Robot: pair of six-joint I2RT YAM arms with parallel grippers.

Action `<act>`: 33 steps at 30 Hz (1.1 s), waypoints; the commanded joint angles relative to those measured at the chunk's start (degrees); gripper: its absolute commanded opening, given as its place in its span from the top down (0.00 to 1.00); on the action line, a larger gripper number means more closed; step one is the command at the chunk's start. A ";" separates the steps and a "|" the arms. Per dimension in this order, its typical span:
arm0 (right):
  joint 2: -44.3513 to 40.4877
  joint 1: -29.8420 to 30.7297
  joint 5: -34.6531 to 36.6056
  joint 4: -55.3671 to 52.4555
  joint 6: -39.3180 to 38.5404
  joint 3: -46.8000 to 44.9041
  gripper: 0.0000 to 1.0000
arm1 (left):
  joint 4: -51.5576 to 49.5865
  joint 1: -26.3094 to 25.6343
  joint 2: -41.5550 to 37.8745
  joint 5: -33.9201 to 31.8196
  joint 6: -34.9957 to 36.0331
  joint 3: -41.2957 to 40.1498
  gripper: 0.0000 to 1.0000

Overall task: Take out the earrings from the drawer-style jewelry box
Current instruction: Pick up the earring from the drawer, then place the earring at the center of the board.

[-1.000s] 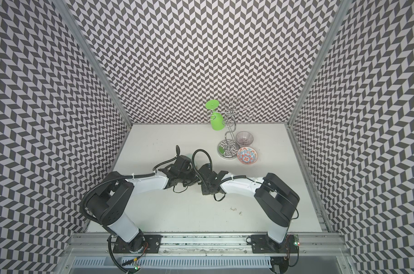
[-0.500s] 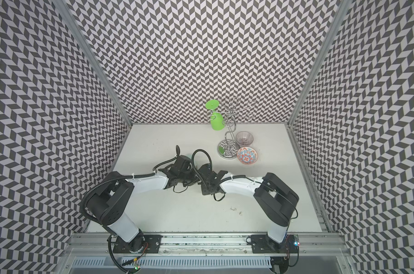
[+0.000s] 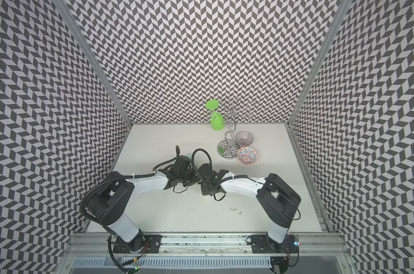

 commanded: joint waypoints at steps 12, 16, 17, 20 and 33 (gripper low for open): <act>-8.04 0.36 -0.46 -1.87 1.39 -1.75 0.92 | -1.07 0.26 1.10 -1.60 0.18 -0.88 0.68; -11.74 2.21 -0.62 -1.60 0.29 -5.74 0.91 | -0.84 0.25 1.30 -1.27 0.29 -0.88 0.68; -12.43 2.83 -0.96 -1.56 0.24 -6.83 0.91 | -0.92 0.19 1.39 -1.27 0.44 -0.88 0.68; -14.16 4.96 -3.51 -0.34 0.97 -10.89 0.90 | -0.82 0.26 1.27 -1.27 0.53 -1.14 0.68; -9.70 11.72 -6.95 7.29 4.38 -15.72 0.89 | -1.02 0.20 0.78 -1.23 0.28 -1.14 0.68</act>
